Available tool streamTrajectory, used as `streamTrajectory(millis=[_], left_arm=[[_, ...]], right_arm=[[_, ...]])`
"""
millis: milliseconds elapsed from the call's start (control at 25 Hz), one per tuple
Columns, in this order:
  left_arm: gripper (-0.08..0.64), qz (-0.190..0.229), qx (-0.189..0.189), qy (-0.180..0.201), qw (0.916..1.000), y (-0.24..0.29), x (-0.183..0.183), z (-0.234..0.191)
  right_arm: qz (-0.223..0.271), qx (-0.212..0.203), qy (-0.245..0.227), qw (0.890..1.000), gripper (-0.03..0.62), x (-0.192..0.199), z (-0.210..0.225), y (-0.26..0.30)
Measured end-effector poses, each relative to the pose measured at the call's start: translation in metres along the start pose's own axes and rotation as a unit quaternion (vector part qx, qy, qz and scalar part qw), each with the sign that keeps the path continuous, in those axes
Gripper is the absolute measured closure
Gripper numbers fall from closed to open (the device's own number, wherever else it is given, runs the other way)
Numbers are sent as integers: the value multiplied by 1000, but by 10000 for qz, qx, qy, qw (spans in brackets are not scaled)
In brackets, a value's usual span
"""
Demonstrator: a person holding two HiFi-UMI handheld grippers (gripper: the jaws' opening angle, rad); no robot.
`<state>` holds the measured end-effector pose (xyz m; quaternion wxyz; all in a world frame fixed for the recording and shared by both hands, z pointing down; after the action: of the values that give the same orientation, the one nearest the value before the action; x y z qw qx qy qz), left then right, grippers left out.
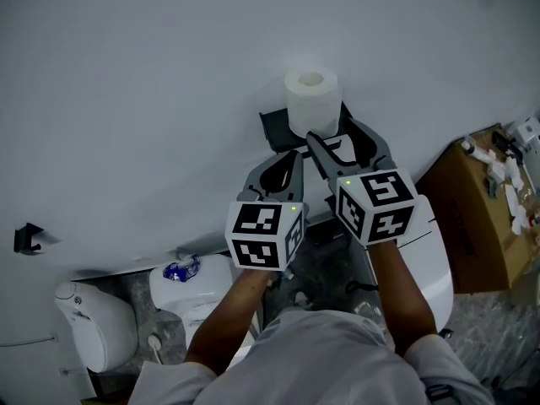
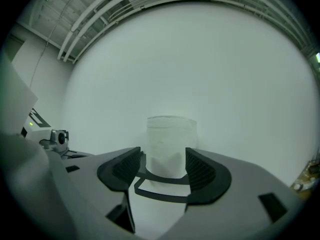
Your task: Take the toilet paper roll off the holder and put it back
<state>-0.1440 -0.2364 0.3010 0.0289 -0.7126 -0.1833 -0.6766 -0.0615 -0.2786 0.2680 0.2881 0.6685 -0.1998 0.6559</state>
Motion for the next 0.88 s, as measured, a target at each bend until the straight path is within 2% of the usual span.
streamTrajectory(millis=[360, 720, 880], left_arm=[[555, 104, 61, 17, 9999, -2, -12, -22], [555, 86, 118, -3, 9999, -5, -9, -35], [556, 96, 166, -15, 9998, -5, -8, -36]], right_arm=[[9, 336, 148, 9993, 239, -10, 1, 27], [-84, 606, 105, 9981, 218, -11, 0, 44], [-213, 734, -62, 9971, 219, -9, 0, 48]])
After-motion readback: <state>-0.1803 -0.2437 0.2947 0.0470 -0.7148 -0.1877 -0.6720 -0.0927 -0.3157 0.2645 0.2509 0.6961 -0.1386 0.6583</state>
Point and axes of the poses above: the fingertips, and each gripper's own axes: y forward along the fingers, z to its right, x out of its underside, the point moved 4 cm from there along -y, backward along the fingers, and after that the axes turned 2 degrees about -z, right-handed, at the moved point
